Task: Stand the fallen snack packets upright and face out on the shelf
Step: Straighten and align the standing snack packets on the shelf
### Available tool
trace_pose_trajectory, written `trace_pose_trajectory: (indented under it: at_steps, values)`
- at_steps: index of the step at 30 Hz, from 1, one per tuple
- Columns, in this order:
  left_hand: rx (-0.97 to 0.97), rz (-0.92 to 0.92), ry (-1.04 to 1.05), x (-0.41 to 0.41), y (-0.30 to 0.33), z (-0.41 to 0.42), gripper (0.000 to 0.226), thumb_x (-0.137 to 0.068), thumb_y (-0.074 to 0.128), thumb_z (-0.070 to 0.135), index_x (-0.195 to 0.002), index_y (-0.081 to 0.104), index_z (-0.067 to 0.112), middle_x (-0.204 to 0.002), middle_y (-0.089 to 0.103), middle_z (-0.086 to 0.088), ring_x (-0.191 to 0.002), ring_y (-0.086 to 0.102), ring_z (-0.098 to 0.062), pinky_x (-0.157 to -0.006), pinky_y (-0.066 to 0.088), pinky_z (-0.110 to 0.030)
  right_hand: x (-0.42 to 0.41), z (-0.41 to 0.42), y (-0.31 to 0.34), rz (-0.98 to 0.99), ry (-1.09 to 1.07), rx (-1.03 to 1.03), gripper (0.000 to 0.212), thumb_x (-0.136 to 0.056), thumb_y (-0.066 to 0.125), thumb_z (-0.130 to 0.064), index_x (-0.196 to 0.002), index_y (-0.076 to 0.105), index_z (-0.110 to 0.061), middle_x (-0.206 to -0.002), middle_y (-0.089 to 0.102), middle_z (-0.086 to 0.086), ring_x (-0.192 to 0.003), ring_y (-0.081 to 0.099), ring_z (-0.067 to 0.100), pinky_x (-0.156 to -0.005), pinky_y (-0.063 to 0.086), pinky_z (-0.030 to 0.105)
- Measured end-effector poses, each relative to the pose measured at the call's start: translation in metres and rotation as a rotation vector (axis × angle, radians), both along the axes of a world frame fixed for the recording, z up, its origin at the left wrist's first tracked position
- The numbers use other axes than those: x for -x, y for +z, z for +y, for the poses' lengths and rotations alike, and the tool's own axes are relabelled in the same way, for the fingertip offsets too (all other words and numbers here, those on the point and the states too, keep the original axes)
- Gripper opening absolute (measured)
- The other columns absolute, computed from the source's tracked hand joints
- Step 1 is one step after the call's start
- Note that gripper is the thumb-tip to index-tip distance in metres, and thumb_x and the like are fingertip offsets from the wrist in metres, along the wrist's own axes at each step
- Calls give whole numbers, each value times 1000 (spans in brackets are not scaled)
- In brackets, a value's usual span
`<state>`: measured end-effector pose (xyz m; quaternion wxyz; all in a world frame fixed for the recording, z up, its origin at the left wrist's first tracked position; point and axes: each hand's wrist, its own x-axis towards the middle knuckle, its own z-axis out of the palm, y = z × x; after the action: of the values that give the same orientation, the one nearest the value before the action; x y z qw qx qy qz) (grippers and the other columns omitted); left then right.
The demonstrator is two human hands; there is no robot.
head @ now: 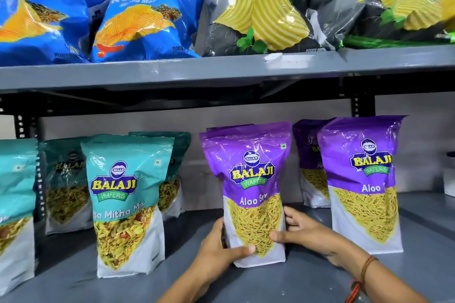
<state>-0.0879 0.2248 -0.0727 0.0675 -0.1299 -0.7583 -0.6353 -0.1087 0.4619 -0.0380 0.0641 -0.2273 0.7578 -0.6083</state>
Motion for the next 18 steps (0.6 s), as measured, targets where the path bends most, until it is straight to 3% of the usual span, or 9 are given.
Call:
trace_pose_trajectory:
  at_steps: [3,5,7,8,11,14,16,18]
  values:
    - [10,-6,-9,-4,1,2,94,-40,95,45,-123,54,32,-117,72,13,-111,67,-8,-102,52,-38,0,2,-2,2,15,-7,67,-70,85,-21,-128,52,-29,-127,67,-5,-116,63,6,-91,51,17]
    - [48,23,27,-12,6,3,95,-43,93,45,-128,52,32,-120,69,19,-112,65,-1,-99,52,-28,-7,-1,1,70,-15,-60,87,-60,89,-35,-133,41,-35,-132,58,-21,-114,58,-8,-92,47,13]
    - [106,148,150,-24,17,1,97,-45,87,54,-132,49,32,-129,60,23,-116,57,6,-97,46,-17,-13,-10,6,245,-199,-67,115,-48,87,-56,-143,24,-39,-139,41,-26,-125,43,-8,-106,34,18]
    - [111,246,232,-32,24,-3,98,-49,83,58,-136,48,29,-132,56,21,-119,54,7,-98,42,-16,-19,-17,9,376,-331,-42,118,-48,83,-64,-145,21,-39,-143,35,-25,-132,35,-4,-111,29,24]
    - [-37,562,438,-64,48,-21,63,-71,76,42,-129,59,23,-129,63,16,-121,57,3,-100,44,-21,-45,-48,25,776,-613,85,89,-64,70,-55,-142,35,-29,-137,37,-29,-134,37,4,-112,29,29]
    - [-195,753,627,-91,64,-60,38,-79,70,24,-115,61,27,-117,66,9,-112,62,-5,-96,50,-24,-76,-94,42,1045,-676,137,66,-74,66,-38,-133,48,-14,-132,47,-8,-128,45,15,-108,36,30]
    - [-253,773,701,-98,62,-99,43,-77,73,27,-116,54,28,-120,60,1,-113,59,-12,-97,48,-27,-88,-133,45,1080,-617,92,54,-76,69,-31,-126,54,-17,-128,53,-2,-124,49,14,-107,37,25]
    - [-225,691,733,-98,57,-137,65,-73,79,39,-126,45,22,-128,49,-2,-115,54,-6,-97,46,-26,-87,-166,44,1001,-468,17,51,-76,73,-27,-124,56,-25,-123,54,-11,-121,49,1,-102,34,10]
